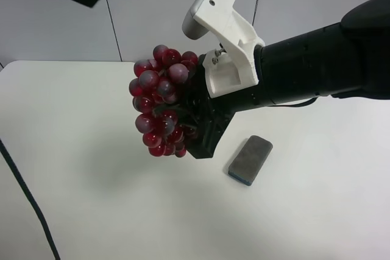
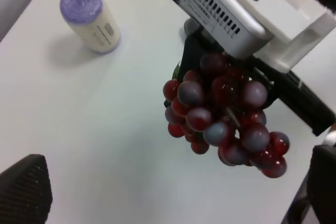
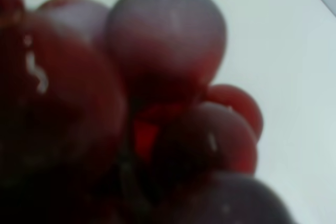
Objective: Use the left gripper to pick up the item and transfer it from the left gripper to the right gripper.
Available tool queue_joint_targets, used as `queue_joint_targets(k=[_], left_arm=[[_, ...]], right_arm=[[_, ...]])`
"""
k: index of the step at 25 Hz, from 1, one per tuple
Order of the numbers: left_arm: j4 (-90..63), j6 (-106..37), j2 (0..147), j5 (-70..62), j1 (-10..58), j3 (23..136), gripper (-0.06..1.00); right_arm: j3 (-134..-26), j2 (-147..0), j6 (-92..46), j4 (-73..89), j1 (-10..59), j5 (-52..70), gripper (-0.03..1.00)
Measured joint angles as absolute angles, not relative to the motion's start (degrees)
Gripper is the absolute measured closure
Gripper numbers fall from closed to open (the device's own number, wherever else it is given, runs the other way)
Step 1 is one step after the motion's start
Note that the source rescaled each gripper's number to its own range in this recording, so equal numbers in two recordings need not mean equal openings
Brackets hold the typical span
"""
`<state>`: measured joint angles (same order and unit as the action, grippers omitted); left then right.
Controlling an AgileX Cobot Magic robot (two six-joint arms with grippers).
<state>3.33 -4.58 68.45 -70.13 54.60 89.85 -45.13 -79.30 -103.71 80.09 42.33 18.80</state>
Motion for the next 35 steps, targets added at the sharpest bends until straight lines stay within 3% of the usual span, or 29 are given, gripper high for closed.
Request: queue_joint_targets(k=[6, 22, 35], left_arm=[[3.4, 1.17, 62.74, -69.8, 54.6, 87.51, -0.05], [3.6, 7.24, 39.61, -69.8, 54.6, 51.99, -0.05], [3.6, 7.36, 16.49, -66.37, 54.7, 33.3, -0.05]], right_arm=[[-45.13, -79.3, -103.71, 80.09, 42.33, 18.8, 0.95], [-45.13, -79.3, -103.71, 80.09, 42.33, 18.8, 0.95], [-45.13, -79.3, -103.6, 80.09, 42.33, 18.53, 0.95]])
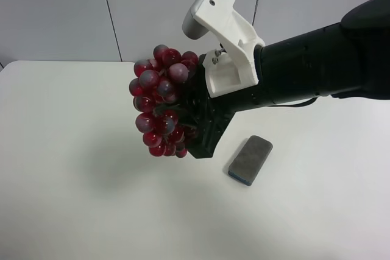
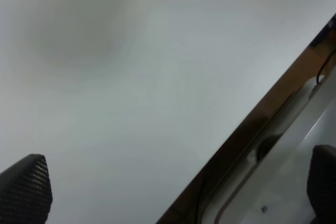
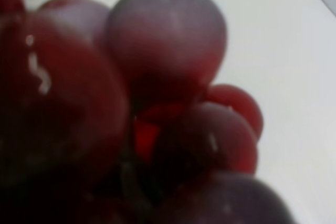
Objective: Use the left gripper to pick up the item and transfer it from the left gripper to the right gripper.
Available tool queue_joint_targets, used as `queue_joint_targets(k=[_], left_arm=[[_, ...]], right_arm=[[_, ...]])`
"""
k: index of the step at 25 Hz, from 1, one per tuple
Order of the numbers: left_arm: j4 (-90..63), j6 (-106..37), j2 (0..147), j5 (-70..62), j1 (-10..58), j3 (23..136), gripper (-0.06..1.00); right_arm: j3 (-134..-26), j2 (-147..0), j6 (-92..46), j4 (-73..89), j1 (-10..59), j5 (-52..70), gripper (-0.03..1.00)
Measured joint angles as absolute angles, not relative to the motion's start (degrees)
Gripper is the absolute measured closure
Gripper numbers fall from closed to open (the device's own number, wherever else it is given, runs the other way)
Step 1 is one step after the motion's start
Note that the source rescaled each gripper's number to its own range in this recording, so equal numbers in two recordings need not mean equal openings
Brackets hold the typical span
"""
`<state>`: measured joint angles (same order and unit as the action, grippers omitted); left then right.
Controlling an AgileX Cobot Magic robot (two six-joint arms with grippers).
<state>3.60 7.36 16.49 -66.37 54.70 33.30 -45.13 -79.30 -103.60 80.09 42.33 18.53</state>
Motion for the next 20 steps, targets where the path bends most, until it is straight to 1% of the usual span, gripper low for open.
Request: queue_joint_targets(k=[12, 20], left_arm=[[3.39, 6.47, 0.85, -61.69, 54.7, 29.44, -0.04], [3.39, 6.12, -0.33, -60.81, 54.7, 29.15, -0.04]], right_arm=[[-45.13, -79.3, -103.19, 80.09, 42.33, 16.49, 0.95], [-45.13, -79.3, -103.08, 80.09, 42.33, 16.44, 0.95]])
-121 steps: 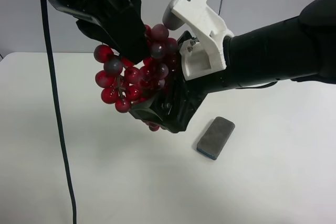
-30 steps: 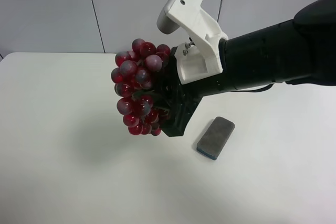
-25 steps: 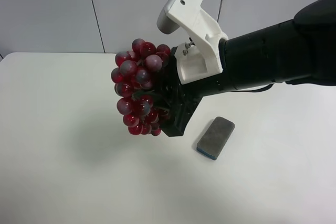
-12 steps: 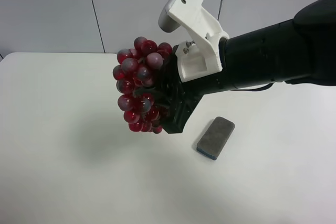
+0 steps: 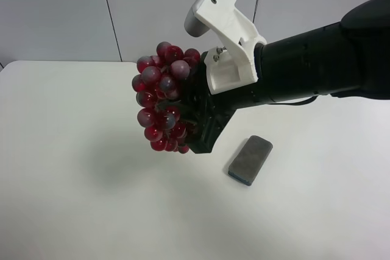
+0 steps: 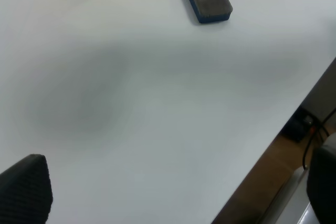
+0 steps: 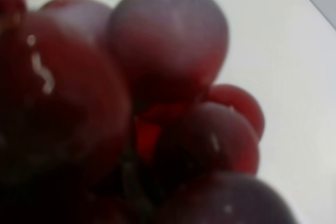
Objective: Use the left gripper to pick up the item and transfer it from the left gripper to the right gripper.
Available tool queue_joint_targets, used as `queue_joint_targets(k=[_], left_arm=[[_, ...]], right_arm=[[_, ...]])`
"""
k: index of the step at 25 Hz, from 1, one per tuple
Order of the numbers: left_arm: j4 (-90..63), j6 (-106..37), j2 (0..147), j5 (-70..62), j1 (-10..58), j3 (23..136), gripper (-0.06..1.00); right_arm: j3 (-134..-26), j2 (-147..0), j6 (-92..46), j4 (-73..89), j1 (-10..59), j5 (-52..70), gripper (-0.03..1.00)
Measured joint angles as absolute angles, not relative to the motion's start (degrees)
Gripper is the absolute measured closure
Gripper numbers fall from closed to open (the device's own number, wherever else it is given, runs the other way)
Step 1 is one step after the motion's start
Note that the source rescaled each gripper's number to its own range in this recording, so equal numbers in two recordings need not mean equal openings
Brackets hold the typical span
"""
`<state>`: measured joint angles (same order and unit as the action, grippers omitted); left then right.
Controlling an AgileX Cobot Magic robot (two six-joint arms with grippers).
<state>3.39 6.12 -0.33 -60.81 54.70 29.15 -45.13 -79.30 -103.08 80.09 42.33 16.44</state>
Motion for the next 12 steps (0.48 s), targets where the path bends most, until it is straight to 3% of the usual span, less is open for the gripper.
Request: queue_joint_targets(k=[6, 12], left_arm=[[3.39, 6.07, -0.33, -60.81, 52.9, 29.15, -0.04], [3.39, 6.07, -0.33, -60.81, 40.88, 29.15, -0.04]], right_arm=[[-45.13, -79.3, -102.01, 80.09, 42.33, 16.44, 0.95], [-45.13, -79.3, -96.99, 80.09, 42.33, 14.03, 0.95]])
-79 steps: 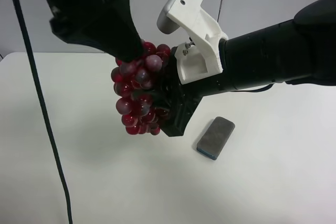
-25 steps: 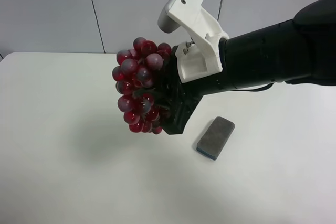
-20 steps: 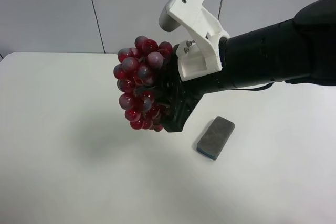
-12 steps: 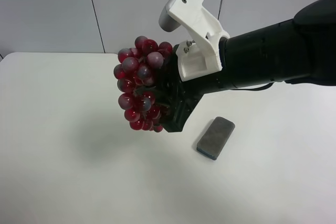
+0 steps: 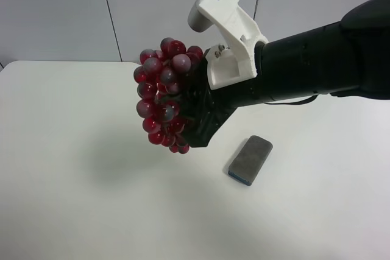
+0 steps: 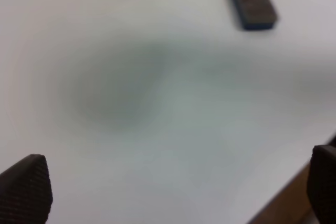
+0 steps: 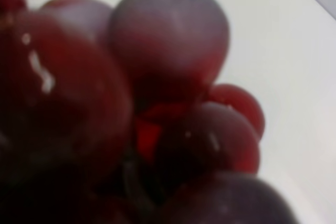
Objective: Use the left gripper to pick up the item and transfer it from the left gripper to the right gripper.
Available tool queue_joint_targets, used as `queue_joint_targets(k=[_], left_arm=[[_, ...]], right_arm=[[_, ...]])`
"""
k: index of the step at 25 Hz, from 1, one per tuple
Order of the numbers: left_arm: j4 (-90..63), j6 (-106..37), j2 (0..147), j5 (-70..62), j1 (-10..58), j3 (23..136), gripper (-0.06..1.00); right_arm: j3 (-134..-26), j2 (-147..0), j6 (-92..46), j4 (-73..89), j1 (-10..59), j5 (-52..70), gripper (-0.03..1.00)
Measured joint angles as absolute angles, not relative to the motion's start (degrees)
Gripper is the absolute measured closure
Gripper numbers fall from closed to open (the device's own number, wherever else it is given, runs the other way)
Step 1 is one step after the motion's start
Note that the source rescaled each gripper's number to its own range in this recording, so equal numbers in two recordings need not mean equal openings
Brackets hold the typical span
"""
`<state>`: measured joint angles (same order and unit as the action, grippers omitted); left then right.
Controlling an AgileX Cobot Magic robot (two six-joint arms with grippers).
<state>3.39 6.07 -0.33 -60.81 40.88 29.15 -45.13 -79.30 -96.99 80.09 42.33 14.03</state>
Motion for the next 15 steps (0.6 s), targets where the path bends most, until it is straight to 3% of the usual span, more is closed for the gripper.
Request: queue_joint_targets(k=[9, 15], left_arm=[[3.38, 6.07, -0.33, -60.8, 16.98, 29.15, -0.04], [3.38, 6.07, -0.33, -60.75, 4.58, 29.15, -0.04]], right_arm=[[-45.13, -79.3, -88.36, 79.9, 42.33, 11.32, 0.96], [-45.13, -79.3, -76.32, 68.45, 42.33, 11.89, 0.96]])
